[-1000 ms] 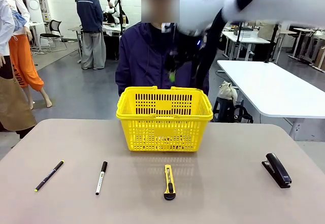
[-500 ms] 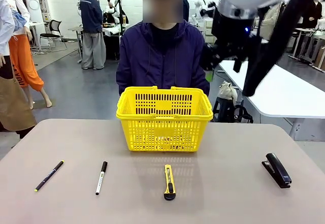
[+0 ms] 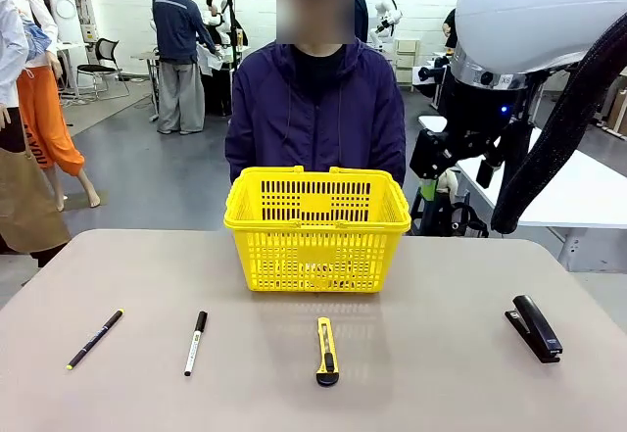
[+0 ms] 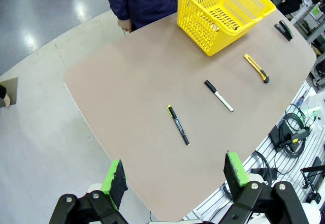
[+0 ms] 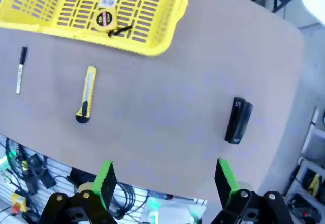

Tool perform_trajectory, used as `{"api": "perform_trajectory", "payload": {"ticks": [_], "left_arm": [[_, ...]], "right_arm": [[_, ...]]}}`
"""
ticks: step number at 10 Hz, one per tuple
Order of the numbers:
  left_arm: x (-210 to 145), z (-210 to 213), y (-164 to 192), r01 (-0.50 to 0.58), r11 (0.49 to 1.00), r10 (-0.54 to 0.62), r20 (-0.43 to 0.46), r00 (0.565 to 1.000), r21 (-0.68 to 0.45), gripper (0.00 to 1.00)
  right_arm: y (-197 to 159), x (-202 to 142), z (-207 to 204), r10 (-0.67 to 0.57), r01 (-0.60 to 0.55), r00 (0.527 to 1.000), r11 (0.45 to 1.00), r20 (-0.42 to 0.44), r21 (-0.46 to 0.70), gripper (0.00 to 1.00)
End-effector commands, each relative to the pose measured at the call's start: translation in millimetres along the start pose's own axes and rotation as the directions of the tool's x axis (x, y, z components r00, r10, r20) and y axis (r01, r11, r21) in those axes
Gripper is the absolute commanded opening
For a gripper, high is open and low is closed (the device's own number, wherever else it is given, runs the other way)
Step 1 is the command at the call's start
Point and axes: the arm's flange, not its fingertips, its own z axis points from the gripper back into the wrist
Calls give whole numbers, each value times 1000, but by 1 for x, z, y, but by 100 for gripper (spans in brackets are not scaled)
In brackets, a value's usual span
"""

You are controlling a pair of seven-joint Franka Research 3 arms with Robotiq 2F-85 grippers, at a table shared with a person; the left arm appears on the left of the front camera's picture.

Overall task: Place the items the person wants into the basket.
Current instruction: Pick up the item the person points to and place it in the Market Basket.

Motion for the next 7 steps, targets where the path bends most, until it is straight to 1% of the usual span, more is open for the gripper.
{"api": "perform_trajectory", "payload": {"ticks": [1, 7], "left_arm": [[-1, 1, 0, 8, 1000, -8, 13, 1000, -14, 100], [-1, 1, 0, 8, 1000, -8, 13, 1000, -14, 100]], "right_arm": [[4, -1, 4, 10, -10, 1000, 1000, 14, 1, 100], [4, -1, 4, 10, -10, 1000, 1000, 14, 1, 100]]}}
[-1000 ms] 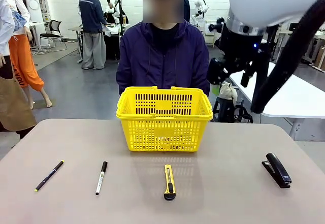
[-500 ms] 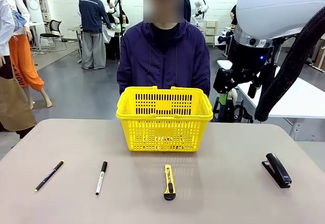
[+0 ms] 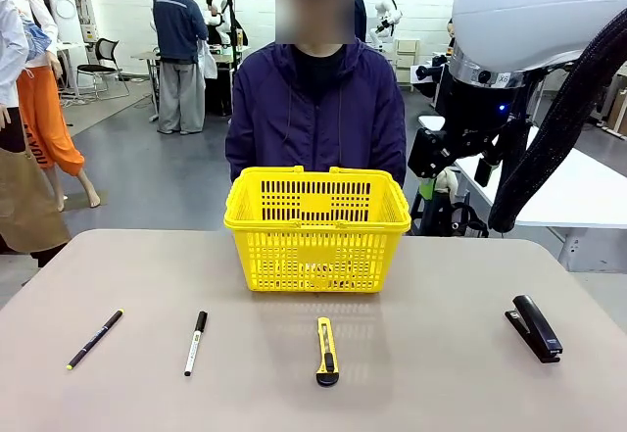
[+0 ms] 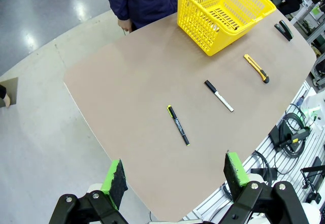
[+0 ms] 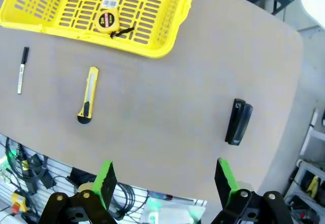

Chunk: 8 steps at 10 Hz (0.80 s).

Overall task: Place the items the person wants into the basket.
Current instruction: Pick up the item the person points to and place it in the Market Basket.

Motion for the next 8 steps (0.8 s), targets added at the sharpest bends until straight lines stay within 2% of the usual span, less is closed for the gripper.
{"api": "perform_trajectory", "payload": {"ticks": [1, 8], "left_arm": [[-1, 1, 0, 8, 1000, -8, 13, 1000, -14, 100], [-1, 1, 0, 8, 1000, -8, 13, 1000, -14, 100]], "right_arm": [[-1, -1, 0, -1, 1, 1000, 1000, 3, 4, 100], [-1, -1, 0, -1, 1, 1000, 1000, 3, 4, 100]]}}
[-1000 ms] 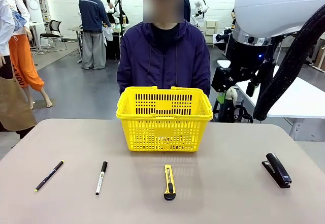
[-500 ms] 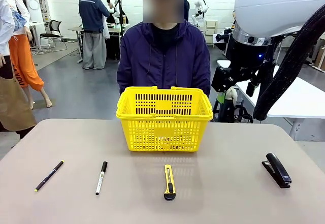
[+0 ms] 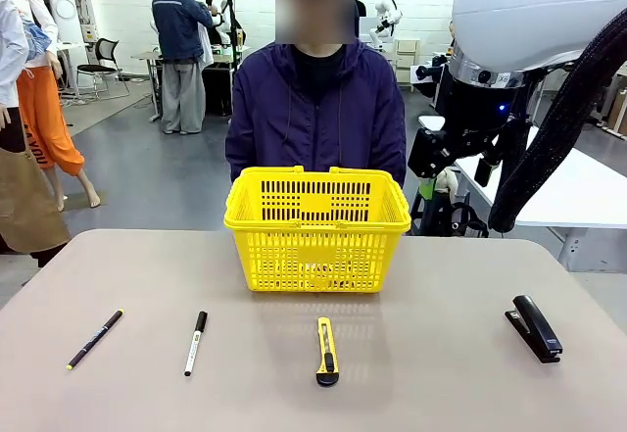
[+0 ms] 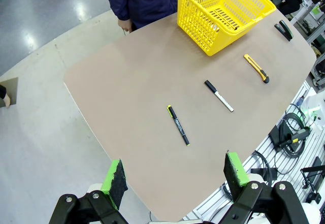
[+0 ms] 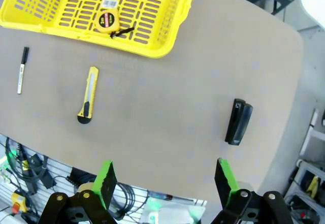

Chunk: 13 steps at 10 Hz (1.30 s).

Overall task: Place the items the person wants into the basket.
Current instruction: Pick up the item the person points to and place it in the Market Basket.

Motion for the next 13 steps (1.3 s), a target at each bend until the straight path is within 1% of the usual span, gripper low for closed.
{"api": "perform_trajectory", "payload": {"ticks": [1, 4, 5, 6, 7, 8, 9, 10, 11, 13], "left_arm": [[-1, 1, 0, 8, 1000, -8, 13, 1000, -14, 100], [-1, 1, 0, 8, 1000, -8, 13, 1000, -14, 100], [-1, 1, 0, 8, 1000, -8, 13, 1000, -14, 100], [-1, 1, 0, 8, 1000, -8, 13, 1000, -14, 100], [-1, 1, 0, 8, 1000, -8, 13, 1000, -14, 100], [-1, 1, 0, 8, 1000, -8, 13, 1000, -14, 100], [-1, 1, 0, 8, 1000, -8, 13, 1000, -14, 100], [-1, 1, 0, 8, 1000, -8, 13, 1000, -14, 100], [-1, 1, 0, 8, 1000, -8, 13, 1000, -14, 100], [-1, 1, 0, 8, 1000, -8, 13, 1000, -14, 100]], "right_arm": [[-1, -1, 0, -1, 1, 1000, 1000, 3, 4, 100], [0, 0, 0, 0, 0, 1000, 1000, 0, 0, 100], [-35, -24, 13, 104, -108, 992, 993, 75, 45, 100], [-68, -44, 22, 87, -103, 981, 991, 175, 85, 100], [-96, -62, 26, 117, -159, 961, 975, 251, 155, 100], [-124, -82, 26, 117, -212, 932, 944, 342, 253, 100], [-154, -104, 22, 123, -280, 898, 900, 422, 333, 100], [-179, -126, 13, 164, -389, 855, 830, 492, 400, 100], [-203, -147, -2, 178, -453, 820, 782, 544, 428, 100], [-248, -187, -36, 167, -469, 808, 763, 565, 445, 100]]}}
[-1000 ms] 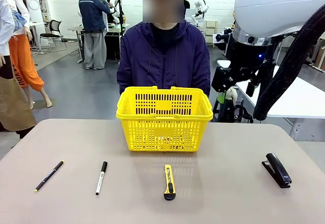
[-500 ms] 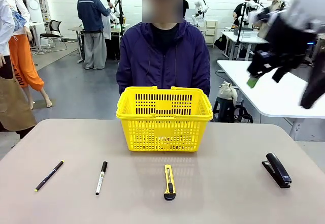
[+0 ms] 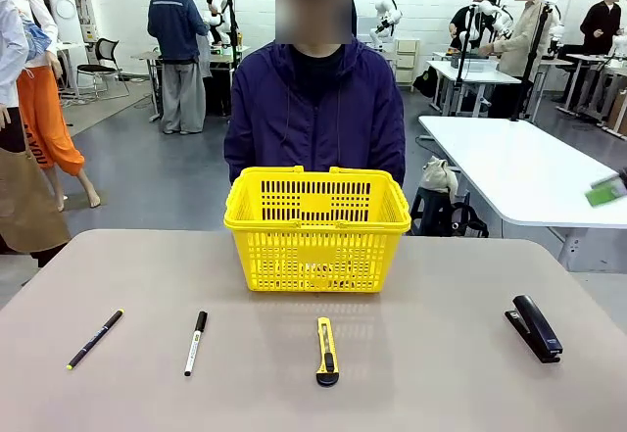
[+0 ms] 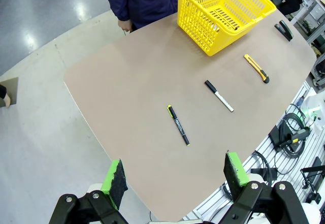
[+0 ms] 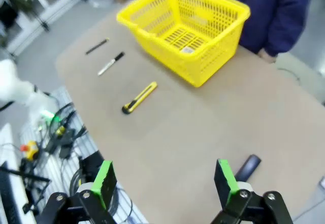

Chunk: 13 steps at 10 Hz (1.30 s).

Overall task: Place the items the person wants into the basket.
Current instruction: Pick up the item the person points to and place it in the Market Basket.

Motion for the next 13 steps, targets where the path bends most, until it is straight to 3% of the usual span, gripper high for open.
{"api": "perform_trajectory", "payload": {"ticks": [1, 4, 9, 13], "left_arm": [[-1, 1, 0, 9, 1000, -9, 13, 1000, -14, 100], [-1, 1, 0, 9, 1000, -9, 13, 1000, -14, 100], [-1, 1, 0, 9, 1000, -9, 13, 1000, -14, 100], [-1, 1, 0, 9, 1000, -9, 13, 1000, -14, 100]], "right_arm": [[-21, -36, 11, -34, 34, 999, 999, -10, 12, 100], [-28, -59, 23, -103, 102, 995, 992, -16, -71, 100], [-13, -49, 47, -144, 127, 988, 968, -63, -216, 100], [-16, -49, 45, -103, 96, 994, 982, -37, -163, 100]]}}
